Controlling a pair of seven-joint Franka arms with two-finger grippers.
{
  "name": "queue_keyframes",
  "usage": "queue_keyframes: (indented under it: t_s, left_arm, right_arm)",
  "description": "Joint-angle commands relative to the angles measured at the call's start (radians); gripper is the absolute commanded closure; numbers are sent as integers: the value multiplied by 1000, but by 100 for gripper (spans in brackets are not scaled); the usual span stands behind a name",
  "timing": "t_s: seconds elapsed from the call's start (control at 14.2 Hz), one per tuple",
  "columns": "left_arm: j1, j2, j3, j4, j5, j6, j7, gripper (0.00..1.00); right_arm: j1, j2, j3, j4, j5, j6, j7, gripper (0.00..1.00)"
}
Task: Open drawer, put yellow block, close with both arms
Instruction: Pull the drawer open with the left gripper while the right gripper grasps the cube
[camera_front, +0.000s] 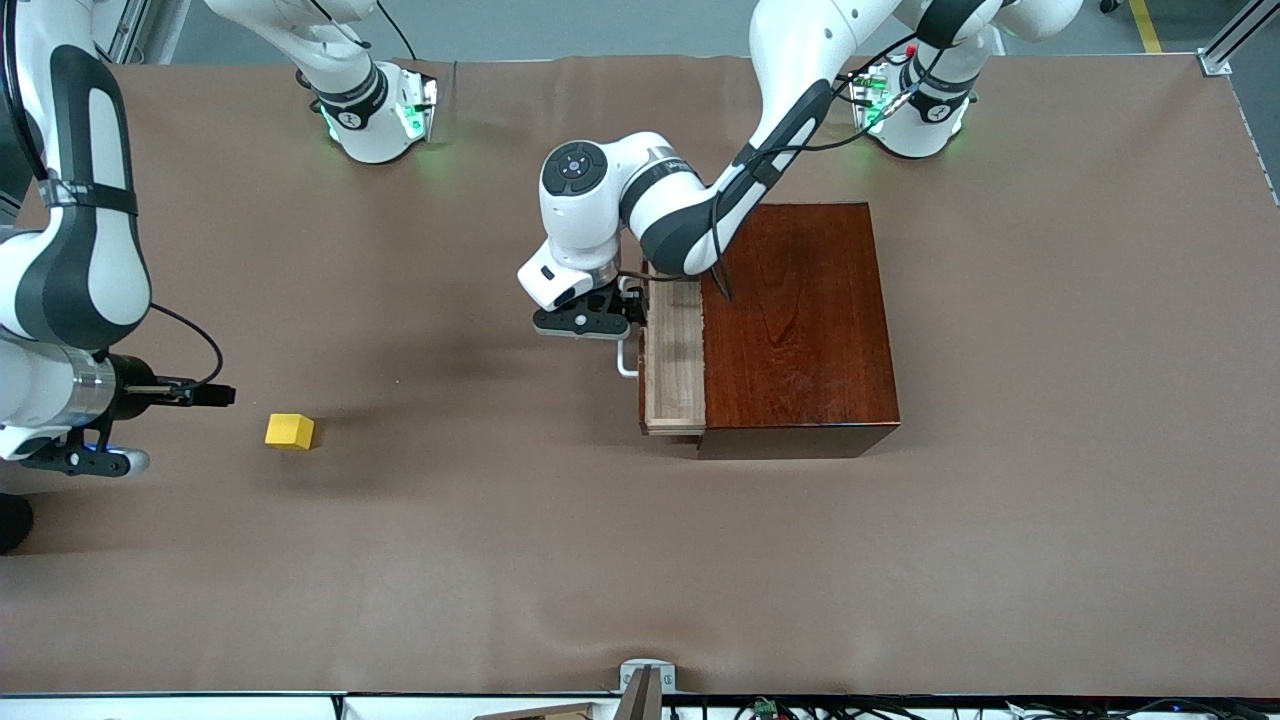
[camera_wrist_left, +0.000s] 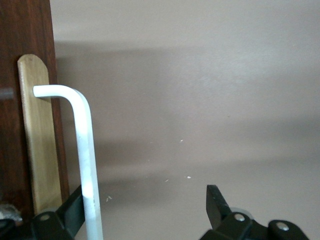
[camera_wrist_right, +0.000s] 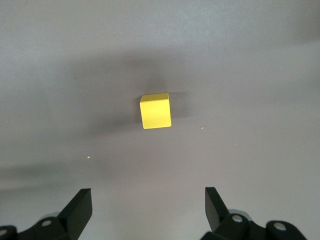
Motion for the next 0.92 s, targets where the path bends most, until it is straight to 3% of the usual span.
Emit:
queue_keyframes:
  t_s: [0.0,0.85]
  left_arm:
    - [-26,20,-3,22,-27,64,-15,0]
    - [-58,49,-3,37,-87,202,-17,0]
  right_arm:
    - [-18,19,10,13,6,31,5,0]
    - [-20,134,12,-11,61,220,2,0]
